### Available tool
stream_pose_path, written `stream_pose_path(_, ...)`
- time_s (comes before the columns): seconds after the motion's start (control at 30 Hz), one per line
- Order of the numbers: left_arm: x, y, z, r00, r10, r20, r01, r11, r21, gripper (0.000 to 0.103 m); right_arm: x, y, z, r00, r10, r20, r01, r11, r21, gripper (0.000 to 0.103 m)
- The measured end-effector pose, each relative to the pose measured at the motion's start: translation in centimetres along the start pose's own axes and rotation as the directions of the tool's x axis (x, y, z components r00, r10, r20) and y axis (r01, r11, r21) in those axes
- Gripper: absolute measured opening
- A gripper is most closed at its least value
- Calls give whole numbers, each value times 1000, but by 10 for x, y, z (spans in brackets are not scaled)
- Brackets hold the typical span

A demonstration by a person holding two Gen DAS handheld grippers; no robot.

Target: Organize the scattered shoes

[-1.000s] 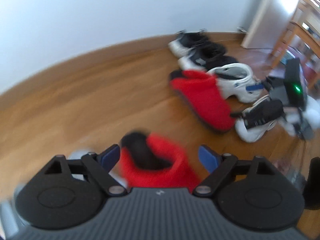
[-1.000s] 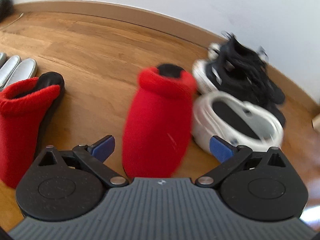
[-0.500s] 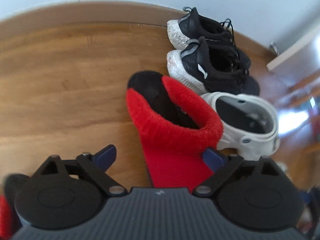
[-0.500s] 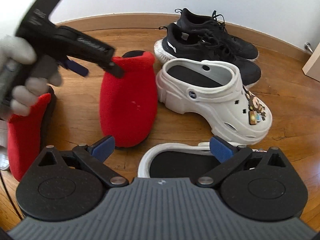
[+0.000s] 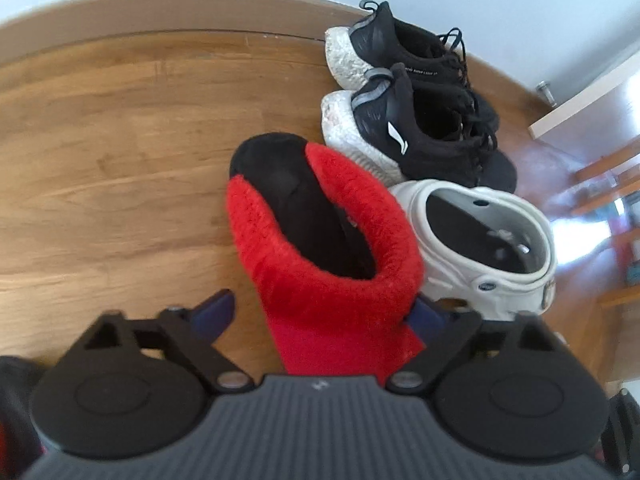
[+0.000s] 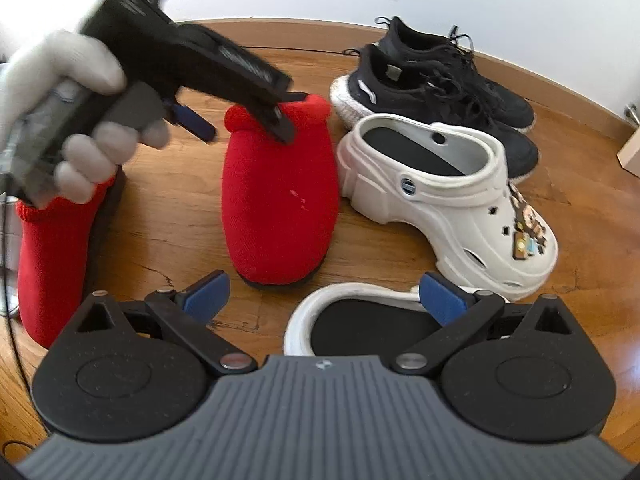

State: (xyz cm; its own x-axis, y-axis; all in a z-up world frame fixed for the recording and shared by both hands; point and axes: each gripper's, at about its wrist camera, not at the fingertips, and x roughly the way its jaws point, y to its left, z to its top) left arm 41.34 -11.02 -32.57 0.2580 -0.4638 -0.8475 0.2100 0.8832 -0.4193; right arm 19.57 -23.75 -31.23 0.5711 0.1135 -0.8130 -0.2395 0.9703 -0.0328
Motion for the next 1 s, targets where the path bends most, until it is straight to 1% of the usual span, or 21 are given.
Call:
stream_pose_path(0.03,-3,1,-3,1000,6,9,-6,1000,0,44,1,2,2,1000,2,3,-2,1000,-6,102)
stream_pose_path(0.1,-8,2,-8,1000,23,16,-23,1000,-1,41,2,4,4,1000,8,5,-8,1000,-11,102)
stream_pose_path(0.13,-13,3,-13,999,45,12,-45,999,-8,40,2,6,5,1000,12,9,-12,1000,-15,102)
stream_pose_path(0.23,-24,6,-23,999,51,-18,-51,998,-23,40,3,8,6,1000,18,18,-17,1000,-23,102)
stream_pose_path(0.3,-31,8,-28,998,48,-41,-48,999,-10,41,4,10,8,1000,26,17,-26,1000,-16,102)
stream_pose_path(0.37,-35,13,-34,997,35,-68,-34,999,4,50,5,13,9,999,44,16,-44,999,-13,102)
stream_pose_path(0.43,-39,21,-38,997,12,-79,-11,1000,10,73,7,19,10,998,66,13,-65,997,-28,102)
stream_pose_path(0.5,-50,31,-42,998,8,-64,-7,1000,8,84,9,25,10,996,84,9,-83,995,-48,102)
stream_pose_path(0.6,-69,36,-44,999,8,-34,-7,1000,21,85,16,35,13,993,115,-2,-115,991,-64,102)
stream_pose_path(0.63,-82,37,-44,1000,10,-10,-10,999,39,86,21,38,16,991,135,-11,-135,990,-49,102)
stream_pose_path(0.73,-118,42,-47,998,46,47,-52,991,120,86,34,47,26,987,159,-30,-160,987,-24,102)
stream_pose_path(0.77,-134,46,-48,995,72,67,-82,984,157,86,37,51,28,987,156,-32,-157,987,-35,102)
stream_pose_path(0.8,-139,48,-49,994,84,74,-95,981,167,86,43,58,30,990,140,-32,-142,987,-71,102)
stream_pose_path(0.83,-152,55,-52,990,110,85,-124,974,187,86,48,66,31,994,111,-22,-113,987,-114,102)
stream_pose_path(0.87,-161,61,-55,988,126,86,-141,971,192,86,50,68,32,995,101,-17,-103,987,-125,102)
stream_pose_path(0.93,-183,80,-62,983,168,76,-179,966,184,86,60,71,39,994,103,-20,-105,989,-100,102)
stream_pose_path(1.0,-198,95,-71,978,195,68,-204,967,156,87,70,72,46,990,133,-48,-135,990,-49,102)
